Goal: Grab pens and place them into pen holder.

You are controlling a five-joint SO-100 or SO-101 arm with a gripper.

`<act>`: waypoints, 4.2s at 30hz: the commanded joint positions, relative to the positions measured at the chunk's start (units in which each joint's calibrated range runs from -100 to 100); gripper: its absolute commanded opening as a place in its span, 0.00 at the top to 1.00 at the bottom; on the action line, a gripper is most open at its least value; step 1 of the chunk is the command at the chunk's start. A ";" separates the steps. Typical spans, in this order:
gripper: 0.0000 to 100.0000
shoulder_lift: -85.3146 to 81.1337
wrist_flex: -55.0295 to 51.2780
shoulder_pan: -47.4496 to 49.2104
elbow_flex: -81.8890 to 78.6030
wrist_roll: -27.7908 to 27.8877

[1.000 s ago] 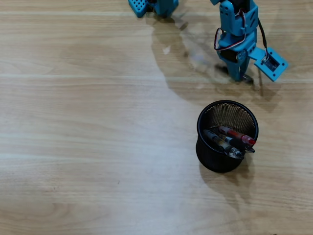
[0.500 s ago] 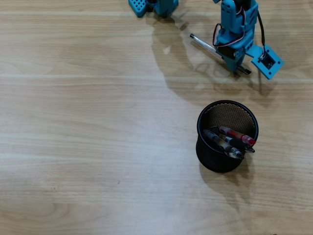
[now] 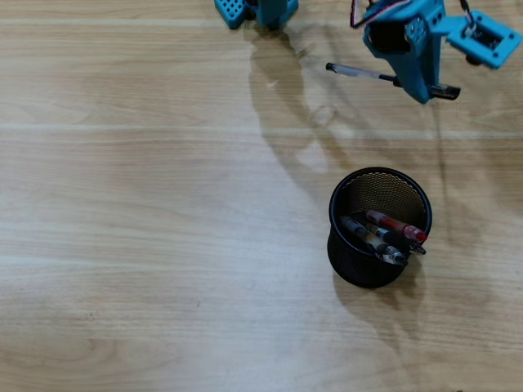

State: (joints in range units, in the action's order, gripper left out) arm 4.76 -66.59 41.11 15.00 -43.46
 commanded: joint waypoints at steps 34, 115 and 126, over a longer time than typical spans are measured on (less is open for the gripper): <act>0.98 6.66 82.31 -12.26 -11.74 -4.13; 0.98 -104.33 6.78 -34.12 -111.74 41.94; 0.98 -104.33 3.50 -34.21 -110.74 43.25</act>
State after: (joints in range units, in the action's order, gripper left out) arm -99.07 -62.88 7.29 -96.18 -0.23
